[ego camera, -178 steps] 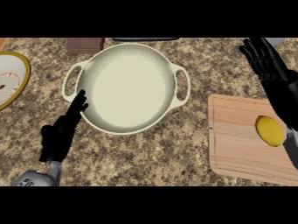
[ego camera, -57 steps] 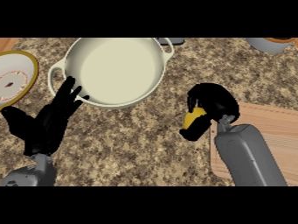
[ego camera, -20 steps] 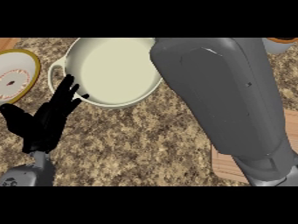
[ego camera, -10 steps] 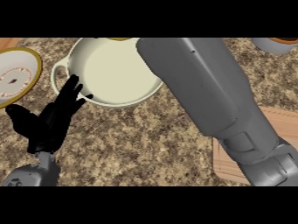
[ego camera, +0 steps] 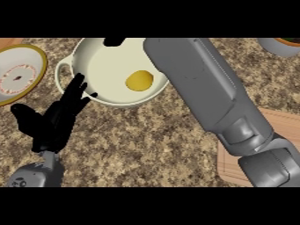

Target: Pick the lemon from the cutting board and place it in the pot

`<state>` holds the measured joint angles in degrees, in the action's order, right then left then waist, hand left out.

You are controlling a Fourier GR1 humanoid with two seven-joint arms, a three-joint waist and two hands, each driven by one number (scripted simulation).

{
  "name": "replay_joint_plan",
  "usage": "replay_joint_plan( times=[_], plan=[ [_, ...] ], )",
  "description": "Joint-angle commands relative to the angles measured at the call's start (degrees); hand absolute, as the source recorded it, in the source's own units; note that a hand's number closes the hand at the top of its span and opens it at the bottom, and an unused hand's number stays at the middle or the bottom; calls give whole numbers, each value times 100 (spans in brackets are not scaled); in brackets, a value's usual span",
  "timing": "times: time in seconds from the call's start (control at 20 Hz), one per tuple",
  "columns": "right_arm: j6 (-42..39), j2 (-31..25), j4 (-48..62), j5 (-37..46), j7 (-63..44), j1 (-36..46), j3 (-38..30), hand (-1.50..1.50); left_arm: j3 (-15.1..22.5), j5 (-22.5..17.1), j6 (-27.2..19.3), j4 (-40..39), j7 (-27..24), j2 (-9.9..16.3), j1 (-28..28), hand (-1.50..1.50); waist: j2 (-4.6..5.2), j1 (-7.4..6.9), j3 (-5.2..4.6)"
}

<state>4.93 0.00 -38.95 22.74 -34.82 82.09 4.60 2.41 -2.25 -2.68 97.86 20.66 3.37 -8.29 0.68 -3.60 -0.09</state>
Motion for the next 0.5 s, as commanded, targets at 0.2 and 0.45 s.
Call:
replay_joint_plan(
  times=[0.2,0.45],
  plan=[
    [2003,0,-158,-603,1075,-311,-312,-150,12,83,-39,40,-20,-3,47,0,-20,101,6],
    [2321,-174,91,-598,1170,126,-896,-150,-135,28,-114,99,97,7,-73,0,-38,225,7]
  ],
)
